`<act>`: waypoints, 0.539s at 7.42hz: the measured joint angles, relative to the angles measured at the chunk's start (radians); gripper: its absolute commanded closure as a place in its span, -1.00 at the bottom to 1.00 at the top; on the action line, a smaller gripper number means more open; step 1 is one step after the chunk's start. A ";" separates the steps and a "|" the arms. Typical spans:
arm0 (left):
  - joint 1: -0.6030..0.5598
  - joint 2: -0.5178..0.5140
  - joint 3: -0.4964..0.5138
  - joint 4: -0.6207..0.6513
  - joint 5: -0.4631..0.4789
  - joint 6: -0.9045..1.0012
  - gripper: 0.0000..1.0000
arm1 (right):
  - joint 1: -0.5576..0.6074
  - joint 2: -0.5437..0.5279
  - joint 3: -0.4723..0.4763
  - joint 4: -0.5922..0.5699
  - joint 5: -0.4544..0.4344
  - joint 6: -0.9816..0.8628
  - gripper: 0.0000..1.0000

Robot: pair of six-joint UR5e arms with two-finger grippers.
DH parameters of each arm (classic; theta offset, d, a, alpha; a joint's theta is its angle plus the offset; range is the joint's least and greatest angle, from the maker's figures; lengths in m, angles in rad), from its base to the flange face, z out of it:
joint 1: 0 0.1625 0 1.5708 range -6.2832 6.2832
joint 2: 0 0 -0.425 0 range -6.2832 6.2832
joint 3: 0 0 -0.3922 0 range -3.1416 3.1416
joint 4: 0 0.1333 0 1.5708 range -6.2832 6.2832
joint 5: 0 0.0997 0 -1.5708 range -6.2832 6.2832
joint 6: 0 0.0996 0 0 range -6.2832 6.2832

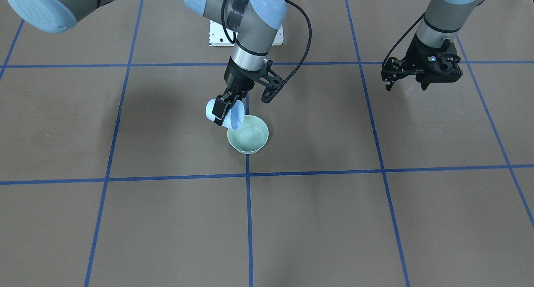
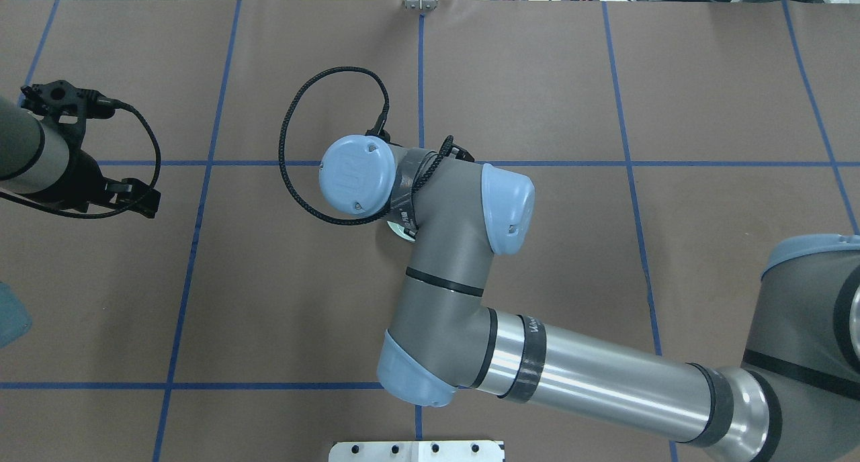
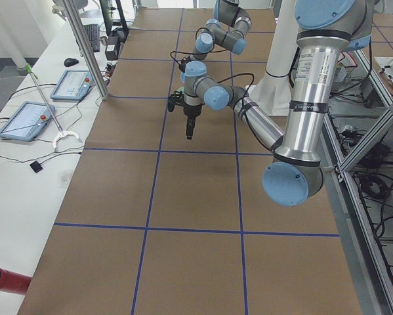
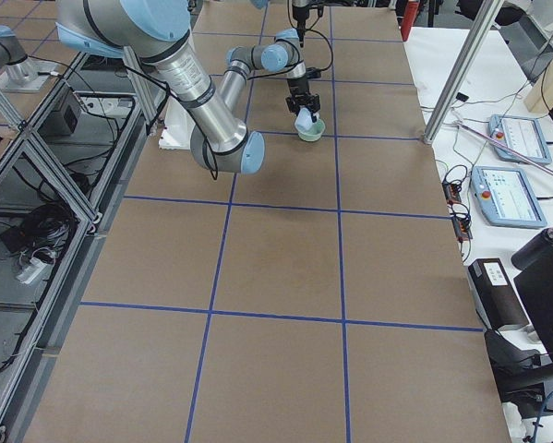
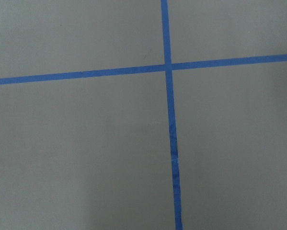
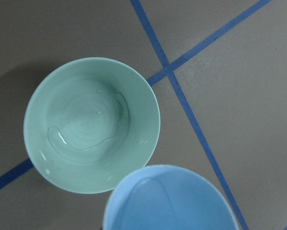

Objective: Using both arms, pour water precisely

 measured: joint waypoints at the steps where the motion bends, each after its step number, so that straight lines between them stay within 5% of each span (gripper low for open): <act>1: 0.000 0.001 0.000 0.000 0.000 0.000 -1.00 | -0.006 0.014 -0.027 -0.006 -0.026 0.000 1.00; 4: 0.000 0.001 0.004 0.000 -0.001 -0.002 -1.00 | -0.028 0.020 -0.043 -0.053 -0.112 0.000 1.00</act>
